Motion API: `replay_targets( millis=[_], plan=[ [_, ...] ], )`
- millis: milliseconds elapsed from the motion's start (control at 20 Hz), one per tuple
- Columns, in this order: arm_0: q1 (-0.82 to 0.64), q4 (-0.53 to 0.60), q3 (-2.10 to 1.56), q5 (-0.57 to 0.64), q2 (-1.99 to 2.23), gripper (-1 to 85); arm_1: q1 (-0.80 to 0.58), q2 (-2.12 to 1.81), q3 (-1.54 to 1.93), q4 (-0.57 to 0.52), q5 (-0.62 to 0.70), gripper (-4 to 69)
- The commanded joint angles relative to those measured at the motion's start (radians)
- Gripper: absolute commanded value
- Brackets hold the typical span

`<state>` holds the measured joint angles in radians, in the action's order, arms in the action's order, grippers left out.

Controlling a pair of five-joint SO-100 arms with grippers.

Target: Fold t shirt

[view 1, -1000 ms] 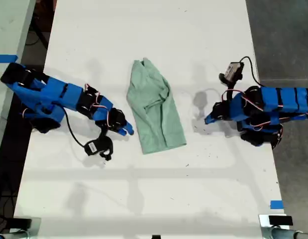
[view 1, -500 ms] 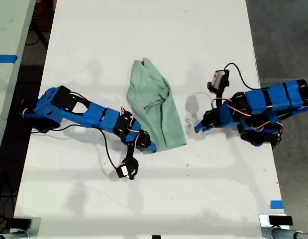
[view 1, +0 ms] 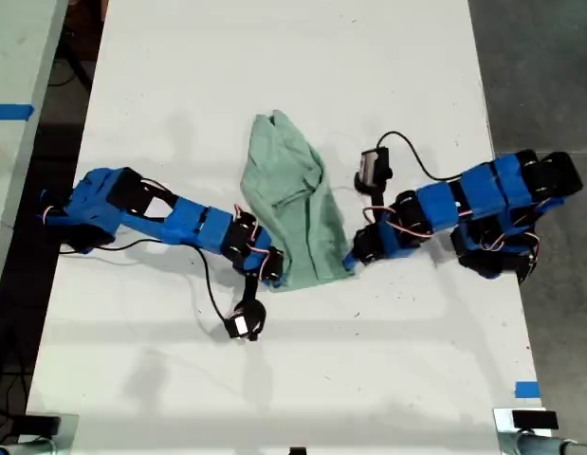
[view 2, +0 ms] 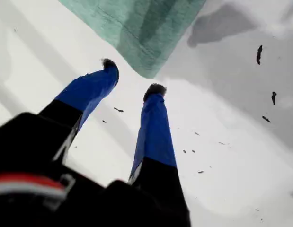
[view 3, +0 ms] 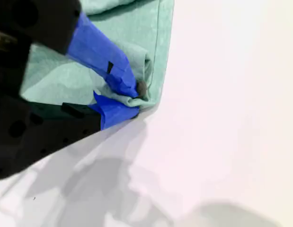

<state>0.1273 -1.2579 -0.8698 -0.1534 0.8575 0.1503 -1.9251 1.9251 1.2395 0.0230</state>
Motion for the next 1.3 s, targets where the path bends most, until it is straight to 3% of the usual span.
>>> replay_targets(
  millis=[0,250,300,350,500,550,700,750,900,1250],
  plan=[
    [0.018,-0.028,-0.011,-0.015,0.006,0.0,0.014,0.104,-0.123,-0.031,0.018,16.5],
    [0.028,-0.018,-0.009,-0.003,0.006,0.0,-0.002,0.299,-0.158,-0.054,0.021,16.9],
    [0.034,-0.011,-0.009,0.0,0.005,0.0,-0.008,0.337,-0.161,-0.058,0.02,12.3],
    [0.041,-0.003,-0.009,0.002,-0.002,0.0,-0.011,0.368,-0.169,-0.061,0.014,-0.3],
    [0.077,0.011,-0.009,0.002,-0.032,0.0,0.018,0.482,-0.265,-0.075,0.014,-0.5],
    [0.094,0.006,-0.009,0.0,-0.034,0.0,0.043,0.557,-0.373,-0.032,0.008,-0.5],
    [0.12,-0.055,-0.009,0.026,-0.029,0.0,0.118,0.919,-0.98,0.293,-0.002,-0.9],
    [0.127,-0.086,-0.009,0.034,-0.014,-0.1,0.13,0.979,-1.098,0.319,0.006,-0.9],
    [0.16,-0.181,-0.011,0.028,0.06,-0.1,0.16,0.908,-1.063,0.27,0.002,-0.9],
    [0.161,-0.287,-0.061,0.028,0.324,-0.1,0.166,0.601,-1.054,0.236,0.115,-0.9]
  ],
)
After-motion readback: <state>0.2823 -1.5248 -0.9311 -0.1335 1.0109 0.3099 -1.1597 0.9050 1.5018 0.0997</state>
